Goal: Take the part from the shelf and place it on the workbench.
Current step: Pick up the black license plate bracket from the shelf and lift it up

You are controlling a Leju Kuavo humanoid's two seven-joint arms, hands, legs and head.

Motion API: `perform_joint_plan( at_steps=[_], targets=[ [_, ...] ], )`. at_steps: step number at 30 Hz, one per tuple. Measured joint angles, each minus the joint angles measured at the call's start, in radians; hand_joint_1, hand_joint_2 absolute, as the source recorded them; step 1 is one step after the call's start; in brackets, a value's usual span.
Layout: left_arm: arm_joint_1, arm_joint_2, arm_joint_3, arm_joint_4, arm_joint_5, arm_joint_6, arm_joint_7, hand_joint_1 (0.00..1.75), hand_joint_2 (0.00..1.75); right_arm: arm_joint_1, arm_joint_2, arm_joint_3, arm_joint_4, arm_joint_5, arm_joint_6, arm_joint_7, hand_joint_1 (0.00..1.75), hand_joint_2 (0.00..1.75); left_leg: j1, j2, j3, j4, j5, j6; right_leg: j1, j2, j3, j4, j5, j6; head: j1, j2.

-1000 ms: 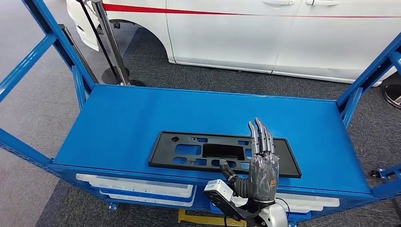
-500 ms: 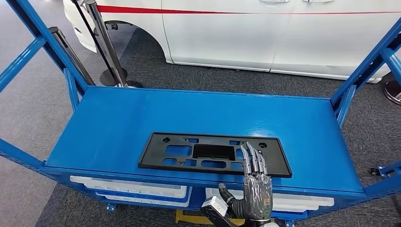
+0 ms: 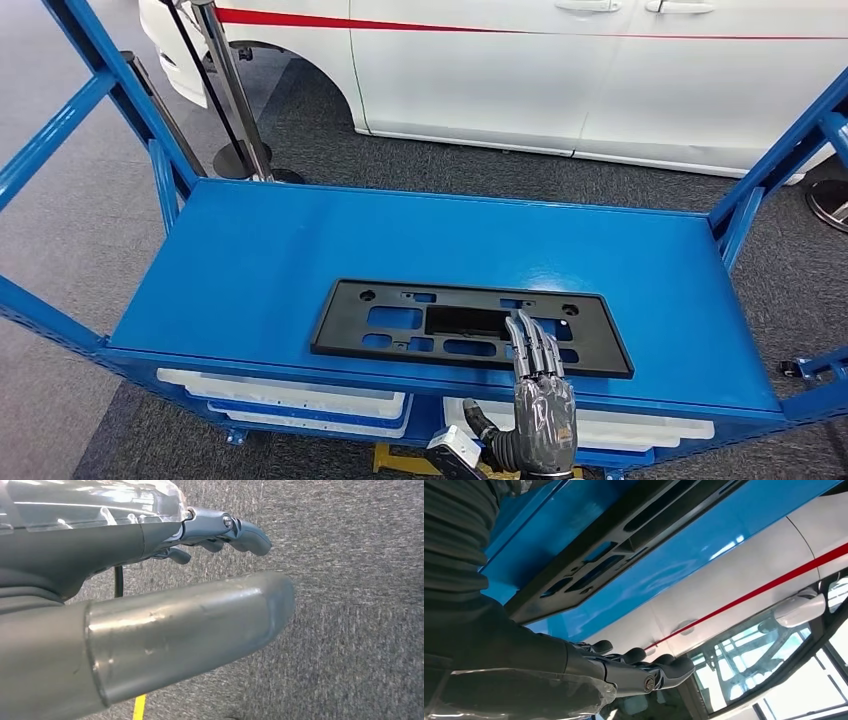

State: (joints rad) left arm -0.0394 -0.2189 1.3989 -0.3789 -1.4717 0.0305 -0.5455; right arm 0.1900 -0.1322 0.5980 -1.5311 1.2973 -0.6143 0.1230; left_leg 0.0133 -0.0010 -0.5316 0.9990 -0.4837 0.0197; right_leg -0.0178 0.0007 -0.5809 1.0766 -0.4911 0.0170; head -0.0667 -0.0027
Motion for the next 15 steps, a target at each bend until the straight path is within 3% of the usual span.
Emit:
perform_joint_plan(
  at_steps=[1, 4, 6, 9, 10, 11, 12, 15],
  targets=[
    [0.0, 0.0, 0.0, 0.0, 0.0, 0.0, 0.0, 0.0, 0.0, 0.0, -0.001, 0.001, 0.0, -0.001, -0.001, 0.004, 0.0, 1.75, -0.002, 0.0, -0.001, 0.003, -0.003, -0.006, 0.002, 0.001, 0.014, -0.032, 0.006, -0.004, 0.0, 0.0],
    [-0.001, 0.0, 0.0, -0.002, 0.0, -0.001, 0.0, 0.0, 0.0, -0.001, -0.006, 0.008, 0.003, -0.005, -0.003, 0.024, 0.0, 1.75, -0.001, 0.0, -0.002, 0.005, -0.006, -0.023, 0.006, 0.003, 0.016, -0.043, 0.005, -0.021, 0.0, 0.0],
    [-0.002, -0.001, 0.0, -0.003, 0.0, 0.0, 0.0, 0.0, 0.0, -0.003, -0.009, 0.016, 0.007, -0.007, -0.006, 0.035, 0.0, 1.75, 0.002, 0.0, -0.014, 0.037, -0.032, -0.033, 0.003, 0.001, 0.018, -0.05, 0.008, -0.035, 0.0, 0.0],
    [-0.002, -0.001, 0.0, -0.003, 0.0, 0.002, 0.0, 0.0, 0.0, -0.005, -0.013, 0.029, 0.022, -0.008, -0.014, 0.047, 0.0, 1.75, 0.004, 0.0, -0.094, 0.212, -0.123, -0.044, 0.004, -0.002, 0.018, -0.052, 0.008, -0.044, -0.001, 0.0],
    [-0.001, -0.001, 0.0, -0.003, 0.0, 0.003, 0.001, 0.0, 0.0, -0.005, -0.015, 0.033, 0.029, -0.009, -0.016, 0.05, 0.0, 1.75, 0.005, 0.0, -0.12, 0.266, -0.14, -0.045, 0.005, -0.003, 0.018, -0.051, 0.008, -0.045, 0.0, 0.0],
    [0.0, -0.001, 0.0, -0.003, 0.0, 0.005, 0.001, 0.0, 0.0, -0.005, -0.016, 0.036, 0.036, -0.009, -0.018, 0.052, 0.0, 1.75, 0.005, 0.0, -0.132, 0.289, -0.139, -0.045, 0.006, -0.003, 0.019, -0.051, 0.007, -0.046, 0.0, 0.0],
    [0.0, -0.001, 0.001, -0.003, 0.0, 0.006, 0.002, 0.0, 0.0, -0.005, -0.018, 0.038, 0.043, -0.01, -0.02, 0.054, 0.0, 1.75, 0.005, 0.0, -0.125, 0.271, -0.116, -0.043, 0.007, -0.002, 0.021, -0.051, 0.006, -0.046, 0.0, 0.0],
    [-0.002, -0.001, 0.001, -0.003, -0.001, 0.009, 0.002, 0.0, 0.0, -0.011, -0.02, 0.044, 0.059, -0.011, -0.028, 0.06, 0.0, 1.75, 0.002, 0.0, -0.039, 0.077, -0.017, -0.03, 0.009, 0.0, 0.026, -0.049, 0.003, -0.041, 0.0, 0.0]
  ],
)
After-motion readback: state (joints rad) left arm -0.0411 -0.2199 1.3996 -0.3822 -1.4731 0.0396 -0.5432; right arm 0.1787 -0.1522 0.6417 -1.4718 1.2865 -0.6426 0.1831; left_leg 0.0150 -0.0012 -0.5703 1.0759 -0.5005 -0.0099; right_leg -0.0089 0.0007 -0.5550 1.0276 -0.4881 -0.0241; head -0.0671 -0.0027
